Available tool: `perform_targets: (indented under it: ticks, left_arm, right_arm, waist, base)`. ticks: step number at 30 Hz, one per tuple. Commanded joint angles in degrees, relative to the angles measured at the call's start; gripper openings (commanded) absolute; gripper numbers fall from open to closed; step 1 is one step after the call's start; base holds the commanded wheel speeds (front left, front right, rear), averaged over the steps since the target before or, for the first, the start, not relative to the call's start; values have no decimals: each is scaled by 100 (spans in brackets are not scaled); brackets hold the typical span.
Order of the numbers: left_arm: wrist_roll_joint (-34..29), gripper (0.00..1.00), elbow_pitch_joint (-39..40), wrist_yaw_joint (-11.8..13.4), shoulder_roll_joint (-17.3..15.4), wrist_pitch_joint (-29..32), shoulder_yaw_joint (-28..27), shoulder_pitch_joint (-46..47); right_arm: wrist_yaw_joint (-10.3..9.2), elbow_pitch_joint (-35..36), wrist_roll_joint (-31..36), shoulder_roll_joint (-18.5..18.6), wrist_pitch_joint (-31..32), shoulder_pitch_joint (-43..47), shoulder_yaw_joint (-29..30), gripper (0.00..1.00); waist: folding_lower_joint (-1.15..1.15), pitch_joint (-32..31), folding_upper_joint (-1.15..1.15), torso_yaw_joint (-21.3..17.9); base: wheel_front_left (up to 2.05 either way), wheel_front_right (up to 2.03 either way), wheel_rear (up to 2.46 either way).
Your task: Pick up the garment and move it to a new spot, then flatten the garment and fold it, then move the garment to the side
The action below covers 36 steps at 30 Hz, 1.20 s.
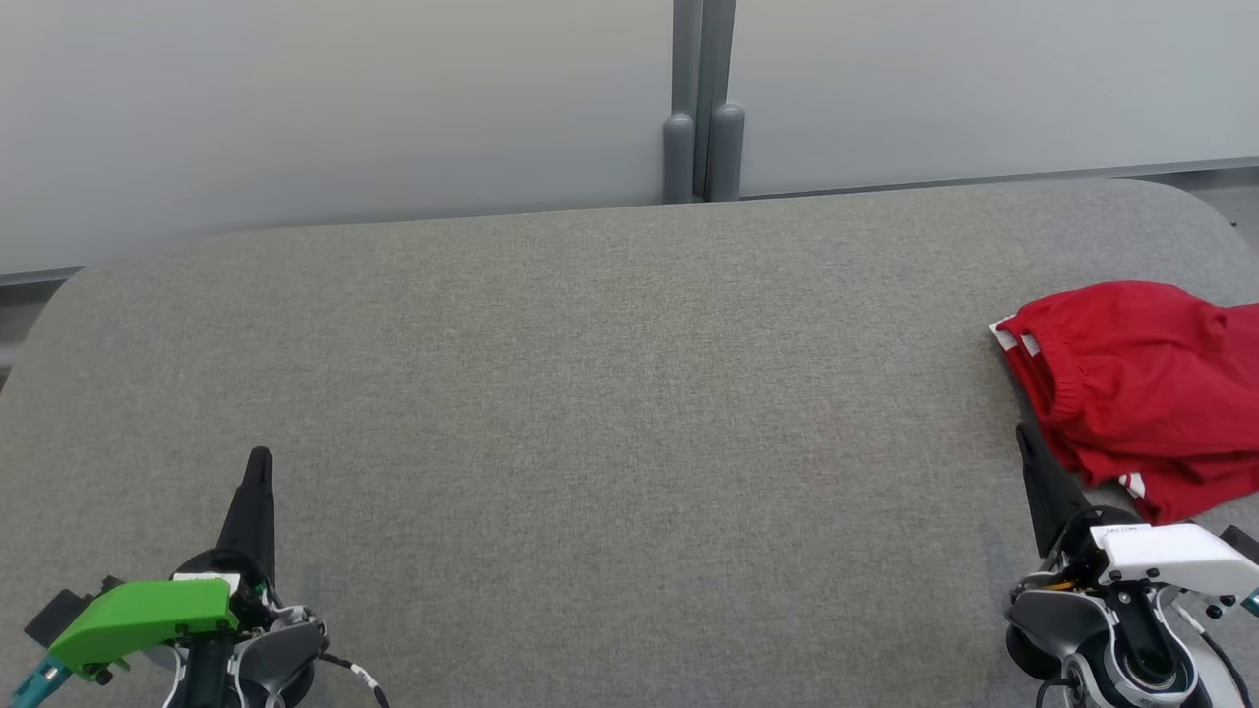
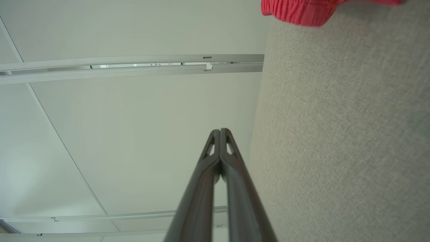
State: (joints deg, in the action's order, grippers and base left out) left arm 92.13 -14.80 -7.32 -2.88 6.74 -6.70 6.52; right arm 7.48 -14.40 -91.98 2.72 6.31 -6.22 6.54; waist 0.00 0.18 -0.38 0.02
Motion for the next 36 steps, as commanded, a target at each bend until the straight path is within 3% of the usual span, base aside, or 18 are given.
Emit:
perform_targets:
  ticks: [1,36]
  left_arm:
    - [19,0,25,-37,12,16,-19,68]
    - [21,0,27,-33,9,13,-15,67]
  right_arm:
    - [2,-9,-54,30,24,-82,-8,0]
    - [2,-8,-55,31,20,-76,-7,0]
  waist:
    - [0,0,38,-2]
    - [0,0,38,-2]
  base:
    - [0,0,0]
    - [0,0,0]
